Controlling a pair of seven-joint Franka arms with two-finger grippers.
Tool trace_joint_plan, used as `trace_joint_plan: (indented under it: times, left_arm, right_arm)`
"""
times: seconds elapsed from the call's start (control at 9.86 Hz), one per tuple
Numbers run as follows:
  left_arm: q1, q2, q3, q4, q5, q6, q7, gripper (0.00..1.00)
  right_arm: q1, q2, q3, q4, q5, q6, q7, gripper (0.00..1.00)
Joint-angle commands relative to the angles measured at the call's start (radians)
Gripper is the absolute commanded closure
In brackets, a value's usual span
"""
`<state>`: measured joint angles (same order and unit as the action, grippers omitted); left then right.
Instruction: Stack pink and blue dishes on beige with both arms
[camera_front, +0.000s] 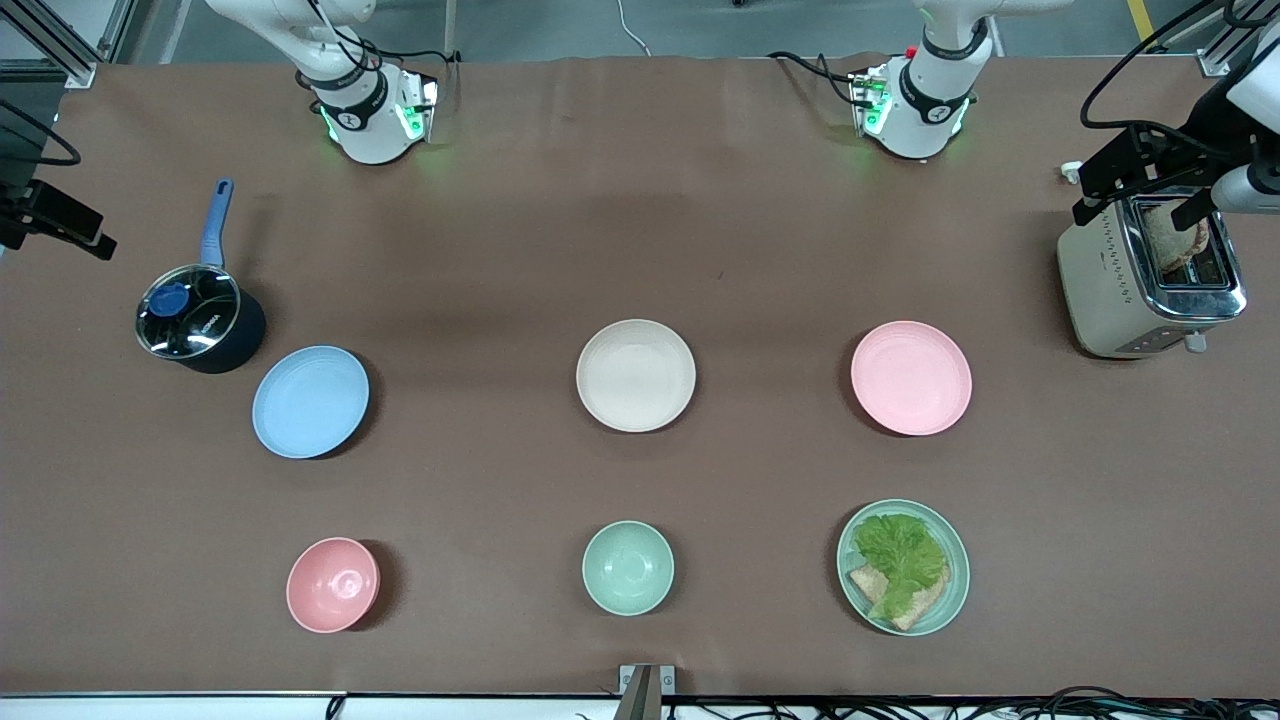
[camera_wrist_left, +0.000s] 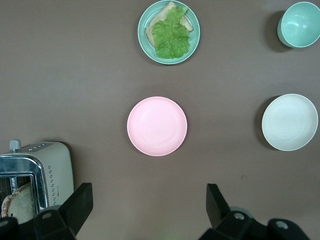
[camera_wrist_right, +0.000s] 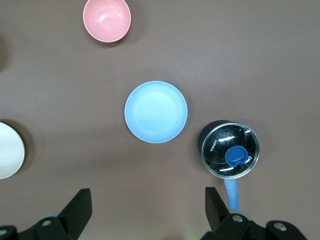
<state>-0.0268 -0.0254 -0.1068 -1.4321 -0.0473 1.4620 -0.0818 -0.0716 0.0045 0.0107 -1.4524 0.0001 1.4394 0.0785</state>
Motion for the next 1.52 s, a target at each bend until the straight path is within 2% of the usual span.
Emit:
trace_joint_plan:
  times: [0.0, 0.3, 0.51, 0.71, 0.81, 1.12, 1.32, 1.42]
  left_arm:
    - [-0.011, -0.011, 0.007, -0.042, 0.015, -0.006, 0.010, 0.00]
    - [-0.013, 0.008, 0.018, -0.039, 0.004, -0.005, 0.008, 0.00]
    - [-0.010, 0.047, 0.056, -0.050, -0.020, 0.012, 0.014, 0.00]
    - [-0.011, 0.106, 0.125, -0.117, -0.089, 0.114, 0.084, 0.00]
    - [-0.010, 0.132, 0.159, -0.187, -0.107, 0.192, 0.141, 0.00]
    - [-0.002, 0.243, 0.194, -0.380, -0.219, 0.438, 0.307, 0.00]
    - [0.001, 0.335, 0.213, -0.482, -0.296, 0.598, 0.438, 0.00]
    - [0.001, 0.361, 0.217, -0.517, -0.330, 0.619, 0.505, 0.00]
  right_arm:
    - [-0.011, -0.012, 0.003, -0.016, 0.017, 0.000, -0.011, 0.00]
    - [-0.014, -0.012, 0.003, -0.014, 0.017, 0.006, -0.011, 0.00]
    - [-0.002, -0.003, 0.006, -0.005, -0.043, 0.013, -0.019, 0.00]
    - [-0.008, 0.026, 0.008, -0.003, -0.048, 0.042, -0.043, 0.00]
    - [-0.014, 0.032, -0.010, -0.018, -0.007, 0.053, -0.139, 0.00]
    - [-0.014, 0.193, -0.170, -0.054, 0.182, 0.140, -0.357, 0.00]
    - [-0.022, 0.268, -0.218, -0.173, 0.251, 0.302, -0.533, 0.00]
    - [-0.033, 0.305, -0.219, -0.245, 0.271, 0.407, -0.601, 0.00]
